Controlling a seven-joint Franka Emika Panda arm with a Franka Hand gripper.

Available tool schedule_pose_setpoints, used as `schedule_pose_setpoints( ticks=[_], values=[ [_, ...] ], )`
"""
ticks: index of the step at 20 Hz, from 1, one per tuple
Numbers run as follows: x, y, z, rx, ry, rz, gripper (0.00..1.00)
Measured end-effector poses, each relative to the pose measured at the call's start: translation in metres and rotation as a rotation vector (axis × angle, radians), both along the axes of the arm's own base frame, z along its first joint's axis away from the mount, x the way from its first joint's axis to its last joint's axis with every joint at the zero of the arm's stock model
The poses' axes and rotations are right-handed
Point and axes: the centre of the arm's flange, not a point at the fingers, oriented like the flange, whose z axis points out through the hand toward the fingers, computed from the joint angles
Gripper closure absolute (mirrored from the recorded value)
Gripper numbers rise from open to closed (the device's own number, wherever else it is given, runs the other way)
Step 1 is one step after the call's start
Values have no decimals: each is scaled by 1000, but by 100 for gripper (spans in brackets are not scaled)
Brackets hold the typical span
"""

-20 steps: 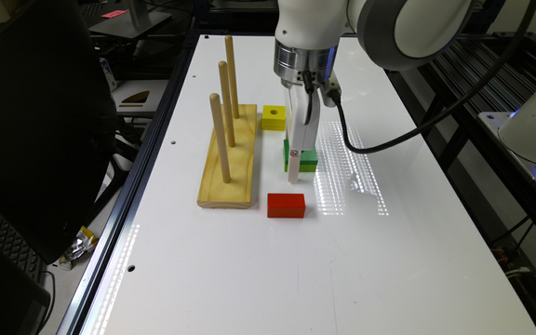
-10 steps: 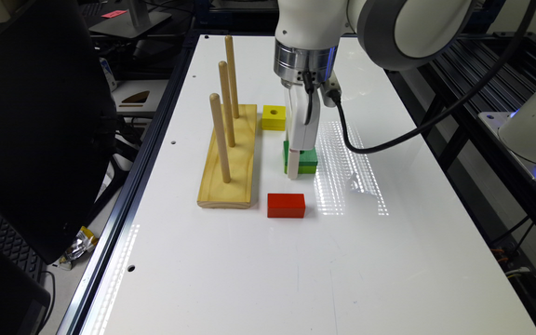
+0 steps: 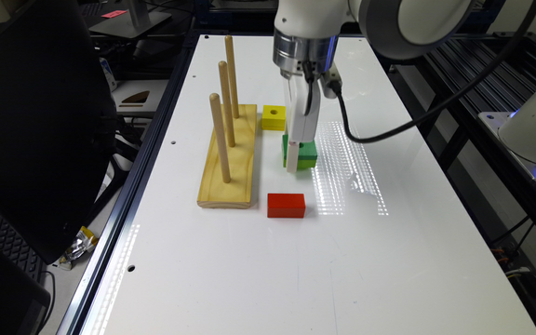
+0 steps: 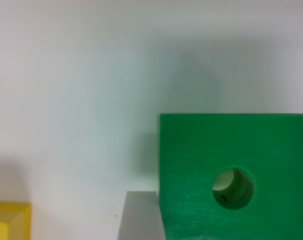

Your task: Pick up green block.

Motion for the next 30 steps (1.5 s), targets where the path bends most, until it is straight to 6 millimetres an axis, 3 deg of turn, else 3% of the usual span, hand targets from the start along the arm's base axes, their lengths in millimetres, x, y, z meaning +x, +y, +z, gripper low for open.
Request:
schedule_pose_setpoints(
  ticks=[6, 12, 18, 23, 30],
  values=[
    [0, 0, 47, -7, 3, 4, 100],
    [-1, -1, 57, -8, -2, 4, 100],
    [-6, -1, 106, -15, -7, 6, 100],
    [-7, -1, 116, -16, -11, 6, 100],
    [-16, -1, 168, -22, -22, 7, 100]
  ],
)
